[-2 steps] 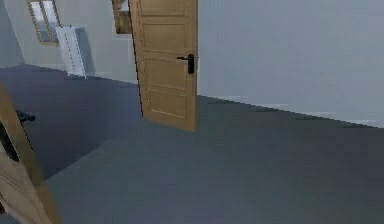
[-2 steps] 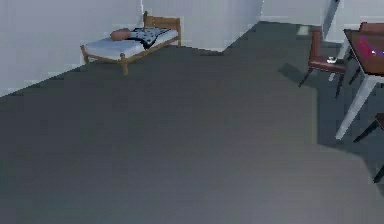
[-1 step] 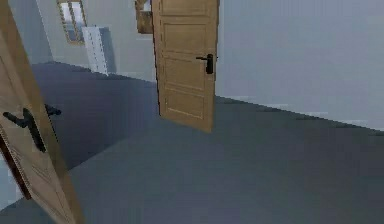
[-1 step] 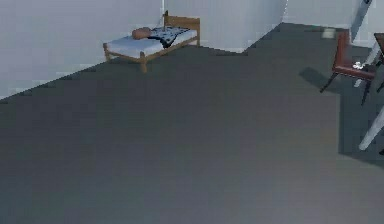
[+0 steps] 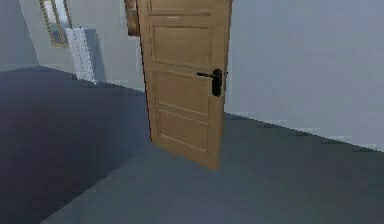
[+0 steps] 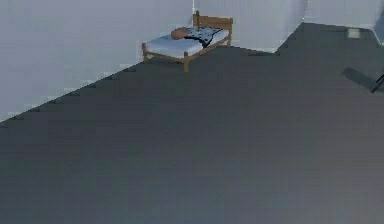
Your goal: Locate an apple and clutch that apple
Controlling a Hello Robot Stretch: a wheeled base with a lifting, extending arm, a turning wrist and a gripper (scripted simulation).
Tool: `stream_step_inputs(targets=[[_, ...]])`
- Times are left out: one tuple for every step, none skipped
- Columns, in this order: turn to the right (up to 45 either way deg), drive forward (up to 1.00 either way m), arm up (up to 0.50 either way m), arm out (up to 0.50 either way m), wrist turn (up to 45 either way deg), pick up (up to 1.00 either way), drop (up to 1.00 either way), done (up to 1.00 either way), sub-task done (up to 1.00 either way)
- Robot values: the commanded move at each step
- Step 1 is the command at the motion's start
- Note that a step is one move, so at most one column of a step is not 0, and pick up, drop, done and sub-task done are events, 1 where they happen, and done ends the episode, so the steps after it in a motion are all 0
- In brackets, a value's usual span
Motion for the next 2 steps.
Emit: stream_step_inputs(targets=[[-12.0,0.00,0.00,0.00,0.0,0.00,0.00,0.00,0.00],[0.0,0.45,0.00,0.00,0.0,0.00,0.00,0.00,0.00]])
